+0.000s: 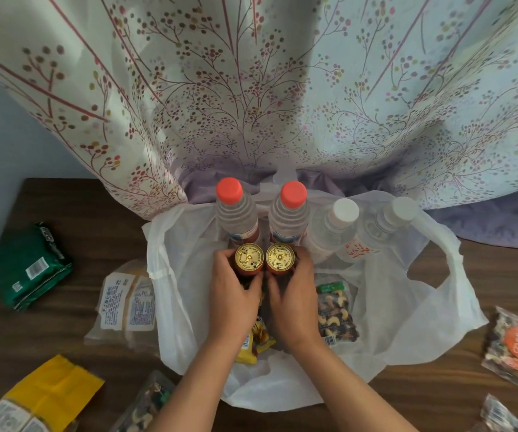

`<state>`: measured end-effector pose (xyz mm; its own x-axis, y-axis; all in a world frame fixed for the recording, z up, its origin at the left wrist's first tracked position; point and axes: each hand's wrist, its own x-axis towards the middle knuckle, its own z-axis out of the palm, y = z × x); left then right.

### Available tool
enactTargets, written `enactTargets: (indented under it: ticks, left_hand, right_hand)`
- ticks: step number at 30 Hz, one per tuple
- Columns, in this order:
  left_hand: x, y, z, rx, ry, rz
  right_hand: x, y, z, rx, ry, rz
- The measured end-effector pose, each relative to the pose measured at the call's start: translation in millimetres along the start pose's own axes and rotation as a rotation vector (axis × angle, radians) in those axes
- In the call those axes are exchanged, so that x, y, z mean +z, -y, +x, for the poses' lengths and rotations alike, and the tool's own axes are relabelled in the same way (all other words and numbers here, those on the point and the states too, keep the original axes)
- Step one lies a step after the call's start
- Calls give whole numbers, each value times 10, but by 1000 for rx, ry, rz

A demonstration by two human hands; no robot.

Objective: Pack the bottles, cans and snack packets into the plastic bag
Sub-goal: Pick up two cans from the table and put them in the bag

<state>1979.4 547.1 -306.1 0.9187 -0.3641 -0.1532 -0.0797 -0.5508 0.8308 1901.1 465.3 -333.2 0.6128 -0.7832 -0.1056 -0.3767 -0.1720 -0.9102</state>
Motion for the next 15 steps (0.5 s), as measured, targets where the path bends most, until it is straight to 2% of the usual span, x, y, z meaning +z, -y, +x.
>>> enactTargets:
  ticks: [7,15]
  left_hand:
    - [0,32,35,-38,47,-71]
    - [-49,-55,2,-39,54,-37]
  right_hand:
    - [-4,-9,-10,-2,-2,-28]
    - [-119,117,-77,-51,12,-90]
